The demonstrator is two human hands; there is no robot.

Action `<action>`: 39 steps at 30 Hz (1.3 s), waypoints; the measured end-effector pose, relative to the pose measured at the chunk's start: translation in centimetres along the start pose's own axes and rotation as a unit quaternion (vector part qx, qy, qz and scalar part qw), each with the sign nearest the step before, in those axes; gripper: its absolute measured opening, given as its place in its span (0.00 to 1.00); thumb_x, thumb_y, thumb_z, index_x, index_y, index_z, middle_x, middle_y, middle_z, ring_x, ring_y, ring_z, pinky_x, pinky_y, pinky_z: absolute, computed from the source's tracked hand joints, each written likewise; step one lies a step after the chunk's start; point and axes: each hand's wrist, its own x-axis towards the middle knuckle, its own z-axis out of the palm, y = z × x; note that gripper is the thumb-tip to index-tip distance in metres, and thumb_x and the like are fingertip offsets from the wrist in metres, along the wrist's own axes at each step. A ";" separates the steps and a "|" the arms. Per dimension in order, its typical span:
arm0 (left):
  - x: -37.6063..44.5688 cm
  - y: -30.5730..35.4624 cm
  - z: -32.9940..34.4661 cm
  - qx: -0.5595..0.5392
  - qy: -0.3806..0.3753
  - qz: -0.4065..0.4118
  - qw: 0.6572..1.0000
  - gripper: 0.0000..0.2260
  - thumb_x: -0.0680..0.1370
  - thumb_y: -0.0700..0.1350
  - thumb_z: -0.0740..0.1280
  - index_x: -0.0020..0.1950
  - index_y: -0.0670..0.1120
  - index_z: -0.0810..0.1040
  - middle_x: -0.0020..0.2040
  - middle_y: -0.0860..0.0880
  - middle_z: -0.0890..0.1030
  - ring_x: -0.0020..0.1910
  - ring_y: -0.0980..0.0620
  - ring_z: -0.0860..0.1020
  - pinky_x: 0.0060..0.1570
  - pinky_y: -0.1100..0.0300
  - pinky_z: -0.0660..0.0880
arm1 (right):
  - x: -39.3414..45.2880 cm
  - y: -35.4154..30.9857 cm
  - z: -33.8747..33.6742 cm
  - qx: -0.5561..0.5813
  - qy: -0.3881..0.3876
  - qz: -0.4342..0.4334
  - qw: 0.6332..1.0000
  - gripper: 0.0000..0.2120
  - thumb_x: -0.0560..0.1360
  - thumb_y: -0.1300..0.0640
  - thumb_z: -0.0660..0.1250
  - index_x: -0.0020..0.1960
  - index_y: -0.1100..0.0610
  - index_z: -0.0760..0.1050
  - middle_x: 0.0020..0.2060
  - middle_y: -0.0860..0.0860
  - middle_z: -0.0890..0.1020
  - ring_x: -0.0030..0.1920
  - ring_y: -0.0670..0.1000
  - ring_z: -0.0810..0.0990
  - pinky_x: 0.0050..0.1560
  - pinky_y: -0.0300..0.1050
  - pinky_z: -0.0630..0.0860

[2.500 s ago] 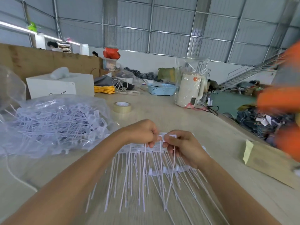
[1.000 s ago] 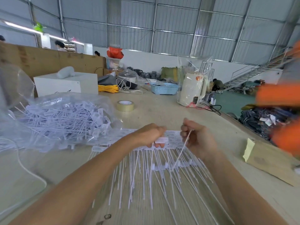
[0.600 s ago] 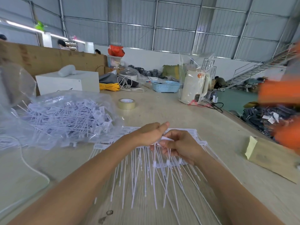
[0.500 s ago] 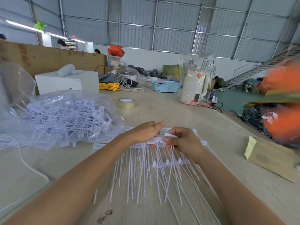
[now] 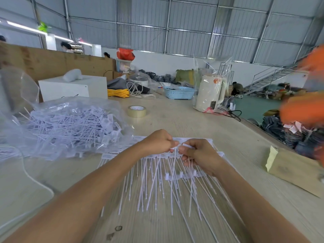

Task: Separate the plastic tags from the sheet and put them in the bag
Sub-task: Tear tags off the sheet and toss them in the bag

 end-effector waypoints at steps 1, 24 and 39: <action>0.1 0.1 0.1 -0.006 0.002 -0.009 1.000 0.19 0.79 0.45 0.64 0.29 0.42 0.70 0.26 0.47 0.67 0.26 0.53 0.64 0.32 0.60 0.61 | 0.0 0.0 0.1 -0.007 0.009 -0.008 1.000 0.06 0.75 0.62 0.68 0.39 0.61 0.76 0.24 0.51 0.79 0.26 0.49 0.77 0.33 0.47 0.81; -0.3 0.3 -1.8 -0.161 -0.106 -0.016 0.981 0.18 0.81 0.41 0.59 0.30 0.42 0.73 0.26 0.49 0.71 0.25 0.54 0.67 0.29 0.61 0.61 | 0.0 -1.0 -6.7 0.316 0.231 0.008 0.920 0.11 0.77 0.67 0.61 0.36 0.65 0.71 0.31 0.58 0.71 0.21 0.46 0.70 0.23 0.34 0.69; -0.1 0.3 0.2 0.037 -0.093 -0.005 0.995 0.08 0.76 0.32 0.59 0.52 0.39 0.74 0.41 0.38 0.74 0.36 0.47 0.72 0.38 0.58 0.68 | -0.6 -0.6 0.3 0.047 0.006 -0.004 0.999 0.05 0.75 0.61 0.68 0.40 0.61 0.77 0.35 0.61 0.78 0.34 0.54 0.77 0.33 0.42 0.76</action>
